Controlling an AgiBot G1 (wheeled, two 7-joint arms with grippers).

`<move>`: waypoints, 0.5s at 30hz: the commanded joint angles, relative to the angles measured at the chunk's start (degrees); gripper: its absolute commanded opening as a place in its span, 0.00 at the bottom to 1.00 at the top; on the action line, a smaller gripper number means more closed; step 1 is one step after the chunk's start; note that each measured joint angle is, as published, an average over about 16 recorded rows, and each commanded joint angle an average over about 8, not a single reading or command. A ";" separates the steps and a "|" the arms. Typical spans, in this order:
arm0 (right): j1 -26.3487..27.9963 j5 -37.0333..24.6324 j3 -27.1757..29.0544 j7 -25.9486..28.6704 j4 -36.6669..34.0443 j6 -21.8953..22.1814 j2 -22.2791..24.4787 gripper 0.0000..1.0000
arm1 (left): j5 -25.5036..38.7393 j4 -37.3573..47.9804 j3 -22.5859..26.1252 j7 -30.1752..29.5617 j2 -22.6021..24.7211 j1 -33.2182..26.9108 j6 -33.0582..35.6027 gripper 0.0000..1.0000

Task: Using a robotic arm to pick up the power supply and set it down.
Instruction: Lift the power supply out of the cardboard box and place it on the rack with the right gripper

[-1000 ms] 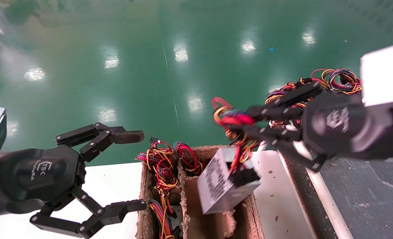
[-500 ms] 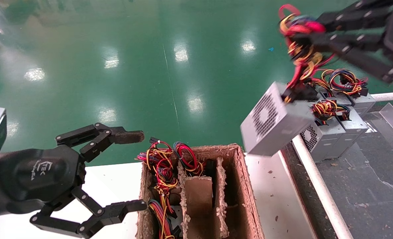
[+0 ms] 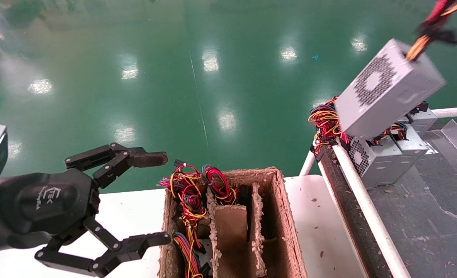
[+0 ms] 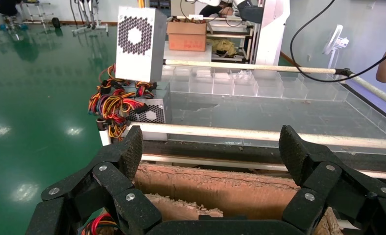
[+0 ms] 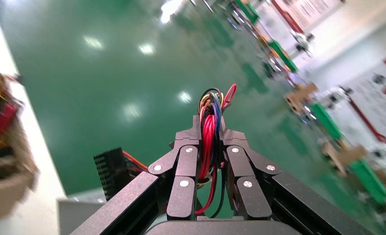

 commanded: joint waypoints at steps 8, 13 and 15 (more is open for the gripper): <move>6.69 -6.32 -2.78 -1.61 -4.23 -2.53 5.01 0.00 | 0.00 0.00 0.00 0.00 0.00 0.00 0.00 1.00; 7.89 -7.33 -4.85 -1.53 -5.11 -2.84 9.57 0.00 | 0.00 0.00 0.00 0.00 0.00 0.00 0.00 1.00; 7.97 -7.39 -5.76 -1.46 -5.60 -2.89 11.32 0.00 | 0.00 0.00 0.00 0.00 0.00 0.00 0.00 1.00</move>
